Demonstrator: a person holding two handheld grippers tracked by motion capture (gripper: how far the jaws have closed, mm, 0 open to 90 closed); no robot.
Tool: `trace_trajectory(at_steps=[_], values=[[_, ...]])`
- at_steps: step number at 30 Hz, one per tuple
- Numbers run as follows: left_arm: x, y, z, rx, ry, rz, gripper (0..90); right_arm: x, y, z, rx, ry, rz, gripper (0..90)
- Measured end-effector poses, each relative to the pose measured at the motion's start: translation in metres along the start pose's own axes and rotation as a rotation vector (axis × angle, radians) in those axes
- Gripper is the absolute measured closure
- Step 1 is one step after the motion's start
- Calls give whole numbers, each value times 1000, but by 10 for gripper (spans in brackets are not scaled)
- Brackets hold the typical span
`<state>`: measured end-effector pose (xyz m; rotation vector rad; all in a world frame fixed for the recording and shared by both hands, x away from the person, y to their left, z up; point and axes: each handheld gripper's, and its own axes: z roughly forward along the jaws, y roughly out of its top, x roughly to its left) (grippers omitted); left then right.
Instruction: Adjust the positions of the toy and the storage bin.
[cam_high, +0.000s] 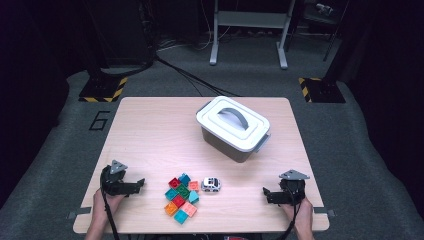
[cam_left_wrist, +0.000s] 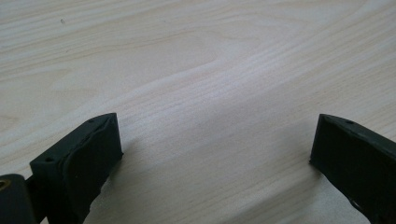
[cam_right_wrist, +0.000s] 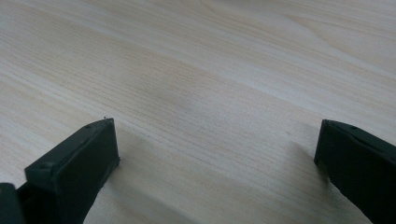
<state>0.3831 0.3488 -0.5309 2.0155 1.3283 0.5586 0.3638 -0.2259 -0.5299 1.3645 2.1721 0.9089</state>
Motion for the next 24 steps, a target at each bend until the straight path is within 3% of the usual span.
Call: trace_trajectory(at_steps=[8, 11, 12, 17, 18, 20, 24], values=[[-1, -1, 0, -6, 8, -8, 23, 0, 0, 0, -1, -1, 0, 0], [-2, 0, 0, -18, -15, 3, 38, 0, 0, 0, -2, 1, 5, 0], [-3, 2, -1, -1, -36, 14, 40, 0, 0, 0, -1, 2, 5, 0], [-10, 10, -6, -20, -49, 59, 46, 0, 0, 0, 2, -5, 13, 0], [-15, 15, -10, -32, -54, 84, 50, 0, 0, 0, -1, -8, 12, 0], [-17, 18, -12, -41, -60, 90, 53, 0, 0, 0, -1, -8, 12, 0], [-30, 32, -15, -54, -111, 126, 54, 0, 0, 0, 1, -8, 17, 0]])
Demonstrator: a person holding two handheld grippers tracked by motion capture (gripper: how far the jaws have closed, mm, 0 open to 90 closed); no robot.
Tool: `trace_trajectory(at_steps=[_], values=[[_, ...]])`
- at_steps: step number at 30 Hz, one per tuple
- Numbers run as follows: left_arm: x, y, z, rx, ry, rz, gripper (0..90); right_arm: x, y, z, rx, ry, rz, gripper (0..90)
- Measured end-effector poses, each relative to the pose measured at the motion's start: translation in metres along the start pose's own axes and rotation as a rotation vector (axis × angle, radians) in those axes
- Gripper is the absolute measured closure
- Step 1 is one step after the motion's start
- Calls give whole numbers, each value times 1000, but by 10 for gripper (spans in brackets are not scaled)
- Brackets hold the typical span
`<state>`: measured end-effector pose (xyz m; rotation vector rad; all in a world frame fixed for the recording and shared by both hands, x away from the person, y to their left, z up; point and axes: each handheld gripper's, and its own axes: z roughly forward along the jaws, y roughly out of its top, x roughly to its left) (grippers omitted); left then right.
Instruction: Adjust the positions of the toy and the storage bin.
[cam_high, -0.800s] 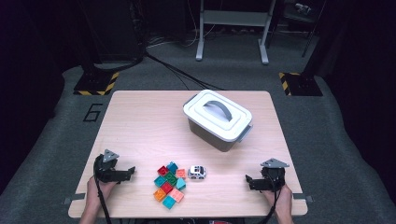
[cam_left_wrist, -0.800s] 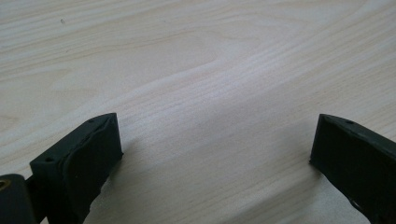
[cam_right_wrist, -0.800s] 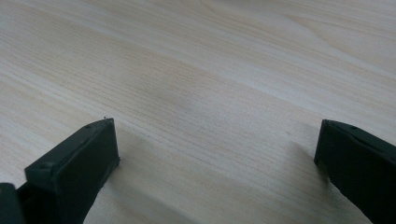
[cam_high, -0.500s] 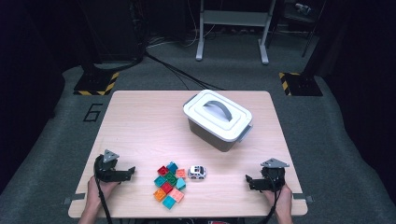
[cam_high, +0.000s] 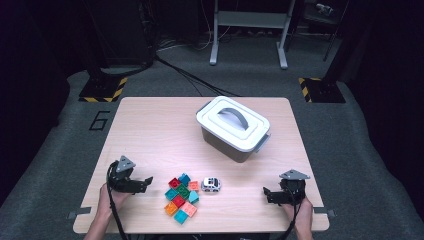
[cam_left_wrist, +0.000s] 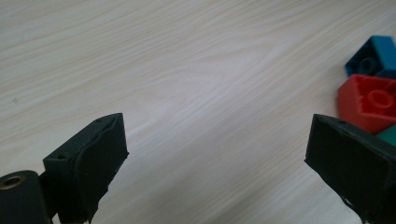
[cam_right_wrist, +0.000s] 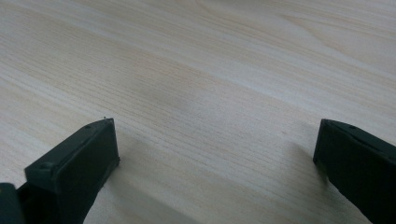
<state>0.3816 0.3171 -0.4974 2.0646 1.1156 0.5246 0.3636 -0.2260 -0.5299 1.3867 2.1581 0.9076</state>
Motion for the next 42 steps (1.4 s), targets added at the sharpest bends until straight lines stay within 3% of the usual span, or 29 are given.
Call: trace_trajectory(at_steps=[7, 10, 15, 16, 22, 34, 39, 42], values=[[-16, 21, 0, -26, -51, 43, 52, -1, 1, 1, -3, -4, -1, 0], [-28, 35, 0, -41, -80, 82, 46, -1, 1, 1, -3, -5, 0, 0], [-40, 49, 1, -49, -118, 112, 34, -1, 1, 1, -2, -4, -1, 0], [-47, 56, 1, -52, -135, 136, 30, -1, 1, 1, -4, -5, 0, 0], [-66, 69, 8, -49, -184, 172, 22, -1, 1, 1, -3, -6, 0, 0], [-116, 87, 38, -1, -286, 302, 1, -1, 1, 1, -3, -7, 1, 0], [-137, 92, 53, 57, -324, 376, 1, -1, 1, 1, -3, -7, 1, 0], [-143, 92, 59, 84, -336, 401, 2, -1, 1, 1, -3, -7, 1, 0]])
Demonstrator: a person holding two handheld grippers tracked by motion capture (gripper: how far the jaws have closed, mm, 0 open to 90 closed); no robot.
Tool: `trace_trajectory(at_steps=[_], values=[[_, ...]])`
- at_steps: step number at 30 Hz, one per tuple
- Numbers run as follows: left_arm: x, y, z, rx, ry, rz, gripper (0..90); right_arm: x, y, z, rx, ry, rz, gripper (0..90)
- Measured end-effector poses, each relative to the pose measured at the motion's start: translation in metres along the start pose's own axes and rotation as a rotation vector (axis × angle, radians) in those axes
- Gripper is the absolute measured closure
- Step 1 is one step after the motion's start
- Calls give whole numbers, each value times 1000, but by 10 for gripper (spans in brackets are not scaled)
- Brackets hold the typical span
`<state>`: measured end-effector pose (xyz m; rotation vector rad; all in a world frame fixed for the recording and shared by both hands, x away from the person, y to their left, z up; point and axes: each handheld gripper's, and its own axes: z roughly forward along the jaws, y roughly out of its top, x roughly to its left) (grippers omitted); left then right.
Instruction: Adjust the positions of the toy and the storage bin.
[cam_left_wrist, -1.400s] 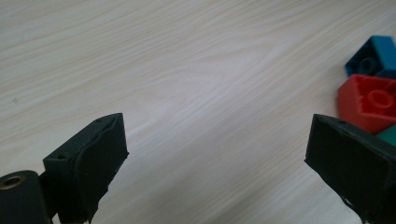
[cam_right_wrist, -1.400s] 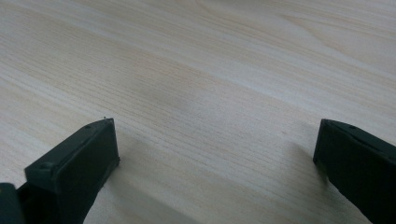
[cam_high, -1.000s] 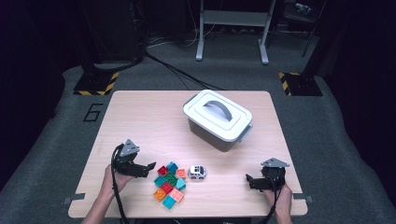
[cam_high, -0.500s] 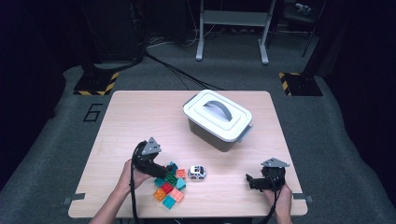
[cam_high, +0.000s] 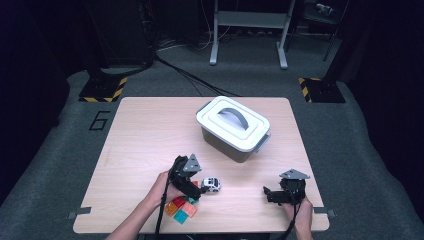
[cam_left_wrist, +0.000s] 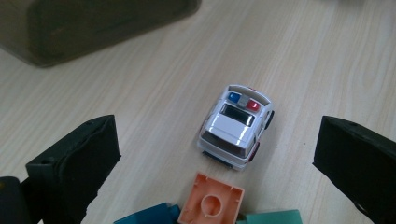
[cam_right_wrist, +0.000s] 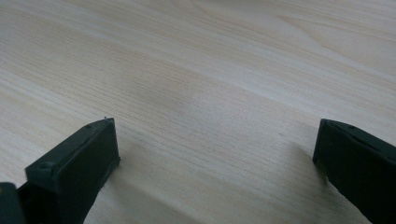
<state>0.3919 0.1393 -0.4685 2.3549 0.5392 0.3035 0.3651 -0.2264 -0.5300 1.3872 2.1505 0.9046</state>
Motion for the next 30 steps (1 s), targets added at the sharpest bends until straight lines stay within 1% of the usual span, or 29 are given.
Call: trace_trajectory(at_steps=[1, 4, 5, 6, 8, 9, 10, 11, 12, 13, 14, 16, 18, 20, 22, 23, 28, 29, 30], values=[[-1, 1, 2, 6, -7, 5, 2, 0, 0, 0, 0, 0, 0, 0], [-4, 4, 14, 45, -22, 28, 2, 0, 0, 0, -2, 0, -1, 0], [-4, 4, 14, 45, -22, 28, 2, 0, 0, 0, -2, 0, -1, 0], [-5, 5, 17, 59, -23, 31, 2, 0, 0, 0, -2, 0, -1, 0], [-7, 6, 22, 70, -32, 40, 13, 0, 0, 0, -2, 0, -1, 0], [-8, 7, 25, 81, -33, 48, 32, 0, 0, 0, -2, 0, -2, 1], [-8, 7, 26, 82, -38, 53, 70, 0, 0, 0, -3, 1, -2, 2], [-9, 8, 28, 88, -35, 63, 132, 0, 0, 0, -3, 1, -3, 2], [-11, 9, 31, 104, -30, 72, 165, 0, 0, 0, -3, 1, -3, 3], [-11, 9, 31, 104, -30, 72, 182, 0, 0, 0, -3, 1, -3, 3], [-12, 9, 34, 118, -33, 77, 208, 0, 0, 0, -4, 1, -4, 4], [-13, 9, 36, 127, -31, 84, 237, 0, 0, 0, -4, 1, -5, 6], [-13, 9, 38, 134, -33, 80, 255, 0, 0, 0, -4, 1, -5, 5], [-13, 9, 40, 141, -21, 81, 298, 0, 0, 0, -4, 1, -5, 6], [-13, 8, 43, 151, -22, 78, 361, 1, 0, 0, -7, -2, -8, 6], [-13, 8, 43, 145, -27, 74, 393, 1, 0, 0, -6, -2, -6, 6], [-13, 9, 43, 147, -31, 76, 399, 1, 0, 0, -6, -3, -7, 6], [-14, 9, 43, 147, -27, 82, 401, 1, 0, 0, -6, -3, -8, 6], [-14, 9, 43, 142, -30, 78, 403, 1, 0, 0, -6, -3, -6, 6]])
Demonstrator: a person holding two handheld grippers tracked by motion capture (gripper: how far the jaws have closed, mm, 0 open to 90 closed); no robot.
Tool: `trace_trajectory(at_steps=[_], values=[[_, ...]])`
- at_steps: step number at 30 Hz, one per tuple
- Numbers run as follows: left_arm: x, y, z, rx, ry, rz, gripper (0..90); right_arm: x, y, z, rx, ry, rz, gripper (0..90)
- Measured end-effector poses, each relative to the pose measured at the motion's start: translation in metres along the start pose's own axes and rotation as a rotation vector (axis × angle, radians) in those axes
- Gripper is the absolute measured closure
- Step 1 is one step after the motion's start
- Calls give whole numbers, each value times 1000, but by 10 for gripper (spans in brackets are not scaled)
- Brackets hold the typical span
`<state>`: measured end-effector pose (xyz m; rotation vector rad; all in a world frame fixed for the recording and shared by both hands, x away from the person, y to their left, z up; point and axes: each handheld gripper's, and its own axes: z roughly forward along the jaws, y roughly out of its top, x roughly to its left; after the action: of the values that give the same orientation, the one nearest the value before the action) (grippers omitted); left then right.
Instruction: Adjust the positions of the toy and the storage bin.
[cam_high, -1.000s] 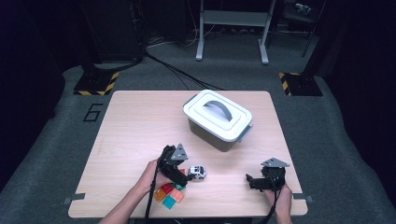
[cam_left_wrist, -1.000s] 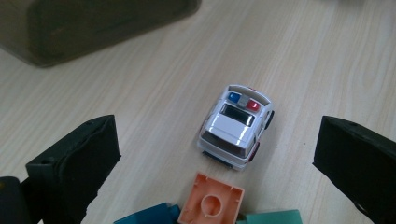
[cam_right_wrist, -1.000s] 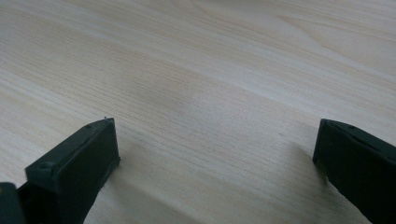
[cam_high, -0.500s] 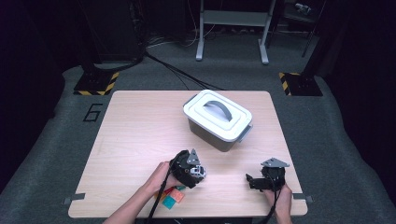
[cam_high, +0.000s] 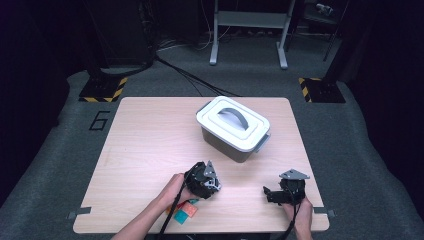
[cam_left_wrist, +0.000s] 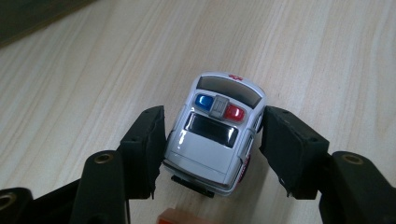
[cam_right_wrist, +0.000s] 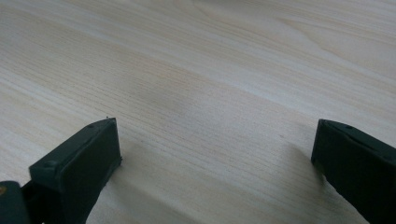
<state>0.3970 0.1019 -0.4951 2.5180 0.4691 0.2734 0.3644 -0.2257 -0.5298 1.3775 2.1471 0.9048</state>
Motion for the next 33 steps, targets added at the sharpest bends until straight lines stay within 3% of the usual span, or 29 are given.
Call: trace_trajectory(at_steps=[2, 7, 12, 17, 21, 33], values=[[-1, -1, 0, -2, 33, 22, 450, 0, 0, 0, 0, -1, 1, 6], [-3, 0, 0, -1, 39, 27, 468, 0, 0, -1, 2, -1, -1, 9], [1, -2, -2, -35, 15, -2, 474, 0, 0, 0, 1, -2, -1, 10], [1, -2, -7, -68, 15, -16, 475, 0, 0, 0, -2, -1, -4, 10], [1, 0, -12, -72, 22, -4, 476, 0, 0, 0, -4, -3, -3, 10], [2, 15, -43, -163, 45, 0, 476, 1, 0, 0, -4, -6, -2, 10]])
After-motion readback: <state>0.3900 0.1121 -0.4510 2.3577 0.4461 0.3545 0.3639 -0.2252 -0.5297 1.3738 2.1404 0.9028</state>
